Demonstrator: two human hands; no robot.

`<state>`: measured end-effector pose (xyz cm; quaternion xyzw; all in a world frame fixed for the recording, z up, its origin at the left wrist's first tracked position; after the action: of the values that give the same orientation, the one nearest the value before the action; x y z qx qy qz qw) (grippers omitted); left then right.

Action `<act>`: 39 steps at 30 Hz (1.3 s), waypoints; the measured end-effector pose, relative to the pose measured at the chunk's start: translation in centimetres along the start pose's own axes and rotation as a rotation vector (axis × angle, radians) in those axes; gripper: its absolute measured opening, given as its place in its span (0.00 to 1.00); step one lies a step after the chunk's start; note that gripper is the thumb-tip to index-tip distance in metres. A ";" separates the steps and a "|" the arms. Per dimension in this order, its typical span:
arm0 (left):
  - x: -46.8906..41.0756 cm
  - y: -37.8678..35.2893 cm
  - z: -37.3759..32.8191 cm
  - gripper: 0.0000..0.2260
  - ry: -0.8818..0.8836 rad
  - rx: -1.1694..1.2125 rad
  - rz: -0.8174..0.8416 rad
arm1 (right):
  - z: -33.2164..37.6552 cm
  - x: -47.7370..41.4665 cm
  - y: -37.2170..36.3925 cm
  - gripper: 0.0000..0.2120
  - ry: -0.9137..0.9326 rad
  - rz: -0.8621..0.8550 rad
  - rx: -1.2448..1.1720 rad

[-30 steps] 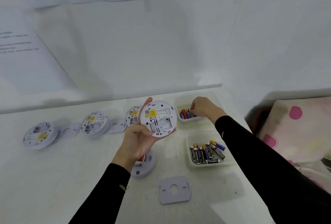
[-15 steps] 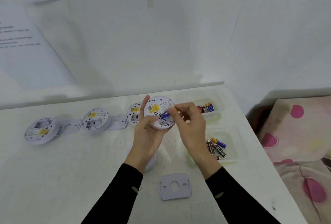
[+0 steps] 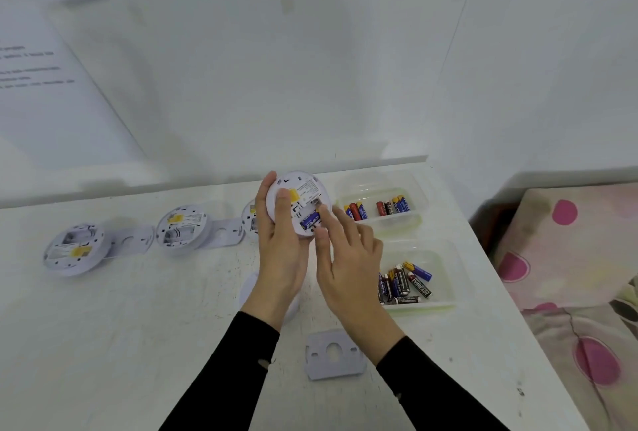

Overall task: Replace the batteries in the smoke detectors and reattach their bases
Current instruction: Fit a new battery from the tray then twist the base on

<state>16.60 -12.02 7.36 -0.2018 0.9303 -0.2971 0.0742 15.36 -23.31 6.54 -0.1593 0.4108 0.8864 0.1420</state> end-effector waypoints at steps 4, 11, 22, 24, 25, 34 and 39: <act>-0.6 1.8 0.2 0.16 0.077 0.059 -0.037 | 0.2 -2.3 0.7 0.22 0.078 0.073 -0.044; -0.4 2.3 0.8 0.21 0.183 0.140 0.011 | -8.6 -12.1 -3.5 0.16 -0.270 0.555 0.399; -0.4 2.4 0.4 0.22 0.193 0.170 0.000 | -8.5 -12.9 -4.2 0.09 -0.328 0.561 0.188; -0.5 2.4 0.4 0.19 0.184 0.172 0.002 | -6.5 -12.4 -1.4 0.08 -0.329 0.320 -0.187; -0.5 2.4 0.4 0.18 0.175 0.167 0.002 | -5.0 -11.7 0.2 0.07 -0.308 0.216 -0.382; -0.3 1.7 0.7 0.20 0.121 0.129 -0.001 | 3.1 -1.9 3.2 0.05 0.199 0.022 -0.608; 0.2 2.2 1.4 0.17 0.131 0.092 0.007 | 4.1 0.7 1.7 0.07 0.478 -0.127 -0.377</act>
<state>16.08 -11.17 4.97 -0.1751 0.9192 -0.3520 0.0235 13.42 -21.12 9.99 -0.4119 0.2501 0.8739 0.0646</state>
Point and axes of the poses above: each hand's wrist, its own x-axis away from the middle knuckle, its own y-axis out of the back of the hand, z = x × y, the point moved 7 cm from there along -x, towards the middle knuckle, and after that the axes turned 8 degrees about -y, right-handed, at the moved point
